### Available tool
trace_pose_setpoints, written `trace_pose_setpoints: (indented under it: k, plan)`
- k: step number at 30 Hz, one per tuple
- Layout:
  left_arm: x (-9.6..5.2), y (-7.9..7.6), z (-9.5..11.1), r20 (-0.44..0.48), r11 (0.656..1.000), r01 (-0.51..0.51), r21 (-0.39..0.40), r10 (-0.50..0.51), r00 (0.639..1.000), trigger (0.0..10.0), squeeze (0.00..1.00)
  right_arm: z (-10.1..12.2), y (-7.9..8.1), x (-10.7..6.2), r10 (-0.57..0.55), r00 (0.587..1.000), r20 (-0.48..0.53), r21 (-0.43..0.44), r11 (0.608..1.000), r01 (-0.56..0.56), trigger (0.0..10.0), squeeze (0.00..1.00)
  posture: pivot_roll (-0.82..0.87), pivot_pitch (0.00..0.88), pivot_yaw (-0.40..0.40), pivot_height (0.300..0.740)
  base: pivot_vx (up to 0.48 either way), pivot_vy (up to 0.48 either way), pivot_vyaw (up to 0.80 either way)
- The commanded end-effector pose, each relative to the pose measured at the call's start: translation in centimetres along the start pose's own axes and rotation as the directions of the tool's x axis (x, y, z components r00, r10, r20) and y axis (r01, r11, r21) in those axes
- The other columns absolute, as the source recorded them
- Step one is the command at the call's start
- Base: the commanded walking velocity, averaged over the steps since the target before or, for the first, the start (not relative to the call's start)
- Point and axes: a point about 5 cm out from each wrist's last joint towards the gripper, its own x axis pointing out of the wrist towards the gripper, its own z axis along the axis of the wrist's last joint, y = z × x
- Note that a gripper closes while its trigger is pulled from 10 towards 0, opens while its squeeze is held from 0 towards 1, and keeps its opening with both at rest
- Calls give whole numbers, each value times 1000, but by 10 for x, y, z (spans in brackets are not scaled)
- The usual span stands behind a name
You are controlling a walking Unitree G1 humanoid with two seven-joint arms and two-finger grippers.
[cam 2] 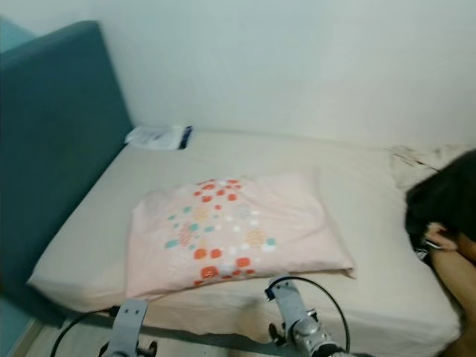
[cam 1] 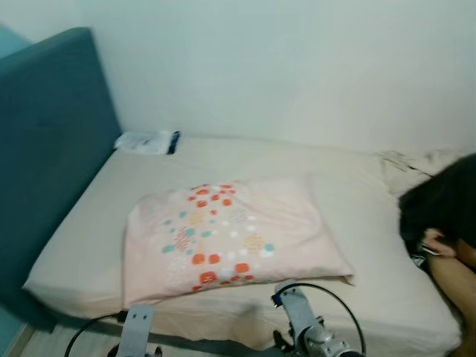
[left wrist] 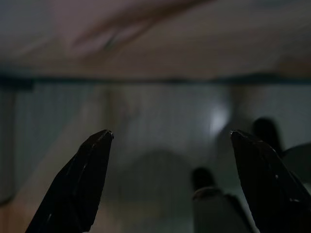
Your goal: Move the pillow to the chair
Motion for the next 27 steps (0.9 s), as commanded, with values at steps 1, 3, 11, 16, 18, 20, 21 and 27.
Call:
trace_pose_setpoints:
  k: [1, 3, 11, 16, 18, 20, 21, 27]
  plan:
    - [-5, 2, -20, -61, 1000, 0, -18, -1, 998, 10000, 0, 6, 13, 1, 42, 998, 38, 1, 999, -42, 10000, 0, -42, 37, -7, 713, 0, 0, 0]
    - [-7, 1, -25, -76, 1000, 3, -26, -5, 997, 10000, 0, 4, 19, 1, 64, 997, 39, -45, 997, -62, 10000, 0, -39, 33, -14, 713, 0, 0, 0]
    - [-11, -4, -41, -128, 997, -28, -77, 18, 992, 10000, 0, 11, 25, 1, 141, 989, 48, -114, 984, -135, 10000, 0, -19, 30, -32, 713, 0, -200, 0]
    - [-14, -9, -48, -152, 993, -37, -114, 19, 988, 10000, 0, 12, 31, 2, 162, 986, 33, -196, 969, -153, 10000, 0, -5, 26, -53, 713, 0, -441, 0]
    - [-14, -10, -48, -152, 992, -39, -121, 20, 988, 10000, 0, 12, 31, 2, 172, 984, 35, -197, 967, -162, 10000, 0, 0, 21, -59, 713, 0, -442, 0]
    - [-14, -12, -48, -150, 988, -47, -146, 25, 988, 10000, 0, 12, 32, 1, 185, 982, 28, -220, 960, -174, 10000, 0, 5, 24, -64, 713, 0, 0, 0]
    - [-14, -12, -48, -150, 988, -47, -146, 25, 988, 10000, 0, 12, 32, 1, 185, 982, 28, -220, 960, -174, 10000, 0, 5, 24, -64, 713, 0, 0, 0]
    - [-14, -12, -46, -140, 983, -59, -174, 34, 990, 10000, 0, 10, 33, 1, 195, 981, 14, -244, 952, -186, 10000, 0, 7, 28, -68, 713, 0, 0, 0]
